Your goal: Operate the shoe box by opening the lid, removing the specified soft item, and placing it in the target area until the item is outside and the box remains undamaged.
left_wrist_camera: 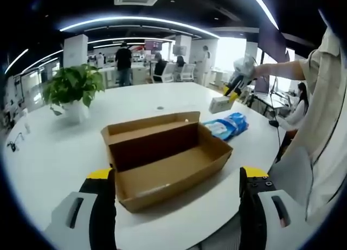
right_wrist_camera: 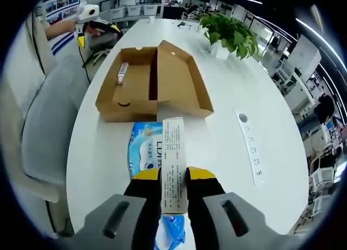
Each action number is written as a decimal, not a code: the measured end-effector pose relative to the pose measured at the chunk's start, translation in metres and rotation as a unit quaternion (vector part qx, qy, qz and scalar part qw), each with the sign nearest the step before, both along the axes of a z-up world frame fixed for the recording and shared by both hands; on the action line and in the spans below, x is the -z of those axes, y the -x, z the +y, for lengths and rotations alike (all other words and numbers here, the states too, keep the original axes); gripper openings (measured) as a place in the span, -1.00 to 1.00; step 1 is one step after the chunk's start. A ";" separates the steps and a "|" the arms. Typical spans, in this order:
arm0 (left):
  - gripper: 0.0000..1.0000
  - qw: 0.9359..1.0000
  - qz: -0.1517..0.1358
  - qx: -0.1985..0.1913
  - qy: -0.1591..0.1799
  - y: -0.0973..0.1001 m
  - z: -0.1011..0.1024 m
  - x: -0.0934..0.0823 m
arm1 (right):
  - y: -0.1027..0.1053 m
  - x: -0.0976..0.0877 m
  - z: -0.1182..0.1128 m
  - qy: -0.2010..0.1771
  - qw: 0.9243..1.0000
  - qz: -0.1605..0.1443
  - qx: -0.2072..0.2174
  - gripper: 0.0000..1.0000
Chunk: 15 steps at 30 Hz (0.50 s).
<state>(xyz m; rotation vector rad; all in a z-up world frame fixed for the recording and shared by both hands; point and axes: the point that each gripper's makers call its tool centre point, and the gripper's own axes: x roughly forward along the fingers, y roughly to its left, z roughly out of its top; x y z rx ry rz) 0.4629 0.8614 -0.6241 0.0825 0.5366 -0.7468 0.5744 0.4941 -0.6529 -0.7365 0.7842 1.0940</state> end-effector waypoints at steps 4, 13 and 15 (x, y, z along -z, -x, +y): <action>0.95 1.000 0.003 -0.003 -0.005 -0.001 0.001 0.002 | -0.004 0.009 -0.013 0.012 1.000 0.000 0.002 -0.72; 0.94 1.000 0.011 -0.009 -0.011 -0.002 0.003 0.004 | -0.013 0.027 -0.037 0.025 1.000 0.007 0.016 -0.71; 0.94 1.000 0.011 -0.012 -0.010 -0.002 0.004 0.004 | -0.016 0.031 -0.042 0.030 0.999 0.008 0.017 -0.71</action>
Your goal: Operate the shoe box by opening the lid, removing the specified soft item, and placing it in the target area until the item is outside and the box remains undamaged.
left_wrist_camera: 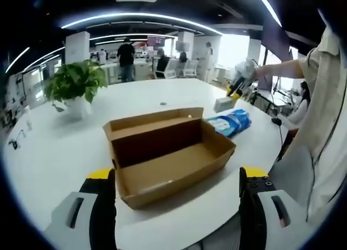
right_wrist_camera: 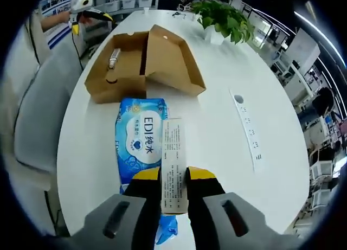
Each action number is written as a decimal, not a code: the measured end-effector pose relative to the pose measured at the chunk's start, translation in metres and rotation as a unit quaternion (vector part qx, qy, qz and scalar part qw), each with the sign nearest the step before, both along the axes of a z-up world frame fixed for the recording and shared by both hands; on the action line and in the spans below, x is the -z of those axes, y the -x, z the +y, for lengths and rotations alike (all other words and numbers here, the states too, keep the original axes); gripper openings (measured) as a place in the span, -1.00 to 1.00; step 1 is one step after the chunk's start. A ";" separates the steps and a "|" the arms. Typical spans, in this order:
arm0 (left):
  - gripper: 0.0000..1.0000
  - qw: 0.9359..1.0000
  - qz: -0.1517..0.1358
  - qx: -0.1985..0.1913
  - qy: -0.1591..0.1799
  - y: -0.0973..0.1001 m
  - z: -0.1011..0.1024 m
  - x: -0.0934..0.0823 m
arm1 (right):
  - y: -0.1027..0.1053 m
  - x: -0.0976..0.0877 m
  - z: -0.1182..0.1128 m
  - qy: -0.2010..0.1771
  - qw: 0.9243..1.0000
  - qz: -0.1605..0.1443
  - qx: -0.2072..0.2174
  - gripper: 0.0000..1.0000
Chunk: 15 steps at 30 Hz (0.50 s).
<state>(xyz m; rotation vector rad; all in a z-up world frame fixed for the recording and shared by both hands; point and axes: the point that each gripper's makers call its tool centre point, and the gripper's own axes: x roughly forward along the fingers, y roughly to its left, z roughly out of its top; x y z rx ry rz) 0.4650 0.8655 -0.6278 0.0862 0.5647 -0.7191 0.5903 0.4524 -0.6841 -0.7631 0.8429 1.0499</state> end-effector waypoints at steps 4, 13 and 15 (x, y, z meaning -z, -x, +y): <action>0.94 1.000 0.001 -0.003 -0.001 -0.001 0.001 0.000 | -0.003 0.010 -0.010 0.011 1.000 0.004 0.000 -0.71; 0.94 1.000 0.003 -0.005 -0.006 -0.002 0.000 0.000 | -0.006 0.029 -0.028 0.026 0.999 0.016 0.007 -0.71; 0.94 1.000 0.004 -0.004 -0.007 -0.002 -0.001 0.001 | -0.005 0.032 -0.031 0.028 0.999 0.019 0.007 -0.71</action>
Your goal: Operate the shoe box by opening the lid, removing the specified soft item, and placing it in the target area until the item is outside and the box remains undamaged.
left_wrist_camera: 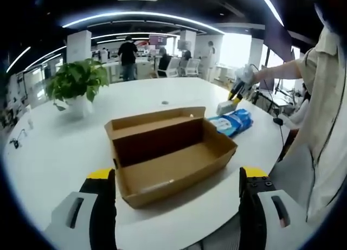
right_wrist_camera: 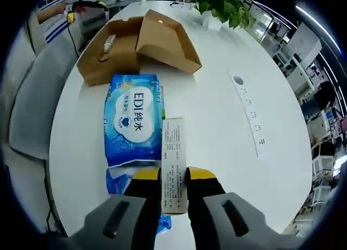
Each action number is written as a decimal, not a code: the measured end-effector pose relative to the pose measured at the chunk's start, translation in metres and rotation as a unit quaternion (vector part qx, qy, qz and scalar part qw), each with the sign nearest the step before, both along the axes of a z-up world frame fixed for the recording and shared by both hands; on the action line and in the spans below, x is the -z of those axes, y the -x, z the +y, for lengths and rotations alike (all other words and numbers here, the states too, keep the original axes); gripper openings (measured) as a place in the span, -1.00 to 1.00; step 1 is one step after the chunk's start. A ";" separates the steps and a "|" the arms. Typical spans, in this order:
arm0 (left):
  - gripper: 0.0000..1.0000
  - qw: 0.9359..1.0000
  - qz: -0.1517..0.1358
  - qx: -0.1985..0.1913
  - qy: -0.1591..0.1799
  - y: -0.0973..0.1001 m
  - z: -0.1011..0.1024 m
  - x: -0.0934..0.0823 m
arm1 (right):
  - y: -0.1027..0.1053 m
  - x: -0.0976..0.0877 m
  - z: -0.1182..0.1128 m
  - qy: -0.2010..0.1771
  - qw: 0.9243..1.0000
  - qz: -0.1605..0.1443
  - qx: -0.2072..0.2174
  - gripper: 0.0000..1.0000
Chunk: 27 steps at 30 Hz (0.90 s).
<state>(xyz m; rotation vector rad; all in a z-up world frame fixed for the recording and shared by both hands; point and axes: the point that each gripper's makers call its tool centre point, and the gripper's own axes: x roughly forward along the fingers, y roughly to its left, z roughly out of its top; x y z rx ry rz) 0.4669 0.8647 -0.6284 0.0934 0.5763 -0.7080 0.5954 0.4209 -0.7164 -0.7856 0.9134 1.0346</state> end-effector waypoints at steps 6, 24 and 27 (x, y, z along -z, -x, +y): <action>0.93 1.000 0.006 -0.002 -0.007 0.000 0.001 0.003 | 0.001 0.010 -0.010 0.013 1.000 0.007 -0.003 -0.71; 0.93 1.000 0.016 -0.011 -0.015 0.002 0.005 0.010 | 0.003 0.031 -0.045 0.056 0.998 0.021 0.000 -0.70; 0.93 1.000 0.017 -0.011 -0.016 0.003 0.006 0.010 | 0.001 0.031 -0.049 0.068 0.997 0.015 -0.012 -0.70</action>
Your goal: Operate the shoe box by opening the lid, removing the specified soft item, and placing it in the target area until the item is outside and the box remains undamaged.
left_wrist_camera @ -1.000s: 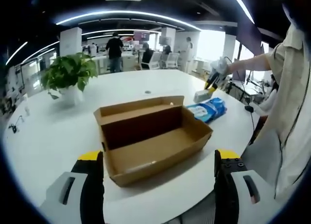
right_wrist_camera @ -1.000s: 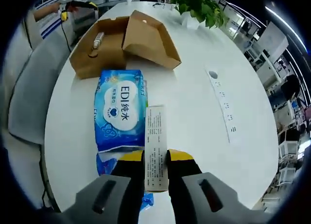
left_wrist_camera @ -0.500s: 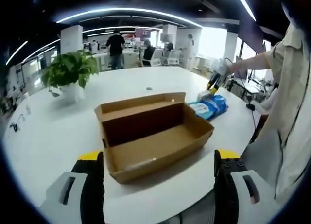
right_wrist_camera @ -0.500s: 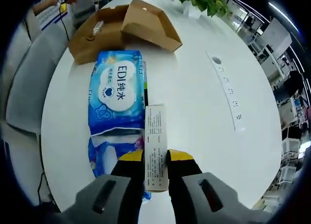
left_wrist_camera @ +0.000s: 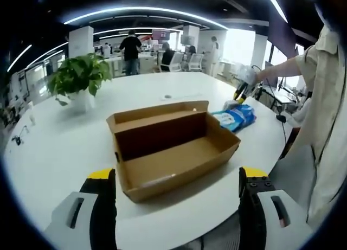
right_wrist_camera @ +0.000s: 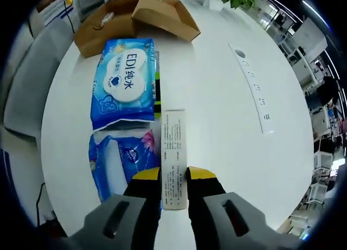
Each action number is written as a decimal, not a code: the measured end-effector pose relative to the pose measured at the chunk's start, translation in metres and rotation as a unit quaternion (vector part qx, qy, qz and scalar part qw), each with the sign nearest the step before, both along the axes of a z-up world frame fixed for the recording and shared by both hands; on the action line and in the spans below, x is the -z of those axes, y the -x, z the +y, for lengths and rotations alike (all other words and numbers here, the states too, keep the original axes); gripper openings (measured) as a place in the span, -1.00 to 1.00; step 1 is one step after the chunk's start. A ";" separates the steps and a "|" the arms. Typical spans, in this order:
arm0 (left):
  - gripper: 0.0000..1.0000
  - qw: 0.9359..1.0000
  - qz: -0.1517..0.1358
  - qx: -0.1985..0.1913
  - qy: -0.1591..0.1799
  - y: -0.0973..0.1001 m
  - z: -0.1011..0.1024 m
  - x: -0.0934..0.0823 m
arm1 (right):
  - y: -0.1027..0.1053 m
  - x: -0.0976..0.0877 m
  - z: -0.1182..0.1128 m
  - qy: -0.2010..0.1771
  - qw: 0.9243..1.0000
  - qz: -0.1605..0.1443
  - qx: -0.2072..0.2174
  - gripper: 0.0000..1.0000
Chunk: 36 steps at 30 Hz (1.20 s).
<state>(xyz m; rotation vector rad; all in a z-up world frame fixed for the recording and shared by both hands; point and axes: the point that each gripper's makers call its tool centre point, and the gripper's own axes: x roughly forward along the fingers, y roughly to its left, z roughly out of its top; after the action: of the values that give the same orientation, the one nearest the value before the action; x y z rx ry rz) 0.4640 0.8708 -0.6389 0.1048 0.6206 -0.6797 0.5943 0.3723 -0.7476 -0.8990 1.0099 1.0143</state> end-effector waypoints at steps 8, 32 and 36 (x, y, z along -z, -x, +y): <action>0.93 1.000 0.001 -0.006 0.001 0.001 0.004 0.001 | -0.004 0.000 -0.008 0.029 0.999 -0.005 -0.023 -0.70; 0.92 1.000 0.001 -0.013 0.002 0.004 0.008 0.002 | -0.012 0.004 -0.016 0.064 0.997 -0.012 -0.032 -0.68; 0.91 1.000 0.002 -0.013 0.000 0.004 0.008 0.003 | -0.012 0.004 -0.016 0.063 0.998 -0.011 -0.025 -0.68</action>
<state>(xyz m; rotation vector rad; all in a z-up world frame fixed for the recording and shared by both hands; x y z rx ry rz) 0.4599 0.8789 -0.6422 0.0945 0.6245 -0.6550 0.6066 0.3565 -0.7515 -1.0403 1.0456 0.9881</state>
